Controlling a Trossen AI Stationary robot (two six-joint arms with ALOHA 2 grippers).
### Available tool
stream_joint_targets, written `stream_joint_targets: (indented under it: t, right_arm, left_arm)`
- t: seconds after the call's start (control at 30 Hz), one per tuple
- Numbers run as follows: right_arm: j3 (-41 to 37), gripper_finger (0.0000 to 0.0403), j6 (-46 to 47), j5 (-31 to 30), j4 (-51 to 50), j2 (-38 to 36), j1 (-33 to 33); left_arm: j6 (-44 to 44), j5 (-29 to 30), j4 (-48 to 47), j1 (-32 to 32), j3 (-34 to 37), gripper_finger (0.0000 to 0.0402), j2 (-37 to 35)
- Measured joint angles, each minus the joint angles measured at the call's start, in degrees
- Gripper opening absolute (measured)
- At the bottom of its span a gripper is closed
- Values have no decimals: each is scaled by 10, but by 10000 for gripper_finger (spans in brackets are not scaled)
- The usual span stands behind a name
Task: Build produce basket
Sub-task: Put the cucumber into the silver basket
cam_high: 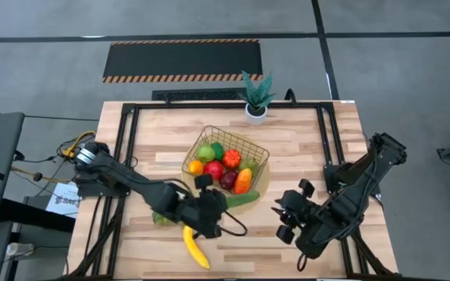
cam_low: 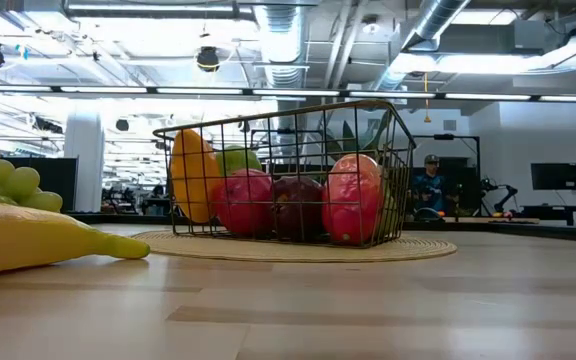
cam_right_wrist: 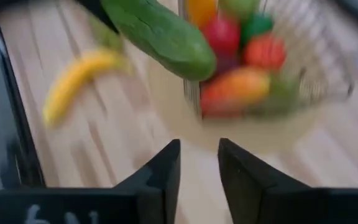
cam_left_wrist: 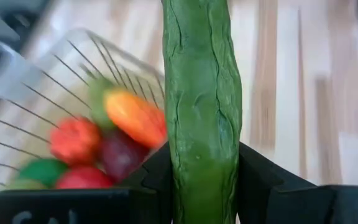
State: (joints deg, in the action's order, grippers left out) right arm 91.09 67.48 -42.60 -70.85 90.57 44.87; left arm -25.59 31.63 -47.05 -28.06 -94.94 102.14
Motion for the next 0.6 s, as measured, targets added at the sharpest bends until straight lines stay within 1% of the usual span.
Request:
stream_joint_targets:
  t: [0.07, 0.17, 0.23, 0.3, 0.33, 0.43, 0.5, 0.6]
  right_arm:
    - [0, 155, 0, -71, 26, -11, 16]
    - [0, 202, 2, -183, 48, -35, 36]
    - [0, 237, -7, -243, 63, -49, 41]
    - [0, 267, -41, -288, 95, -61, 30]
    - [0, 280, -68, -298, 118, -66, 22]
    - [0, 304, -203, -282, 241, -76, -17]
    - [0, 310, -320, -252, 345, -76, -41]
    - [0, 310, -481, -188, 490, -75, -58]
  left_arm:
    - [10, 43, 6, -4, -11, 102, -26]
    - [19, 114, 14, -13, -14, 106, -84]
    - [38, 151, 61, -13, -14, 108, -126]
    - [68, 154, 129, -12, -5, 109, -161]
    - [87, 143, 168, -12, 1, 109, -174]
    - [151, 89, 259, -12, 14, 109, -188]
    - [188, 66, 298, -12, 15, 110, -187]
    - [220, 28, 348, -11, 15, 110, -187]
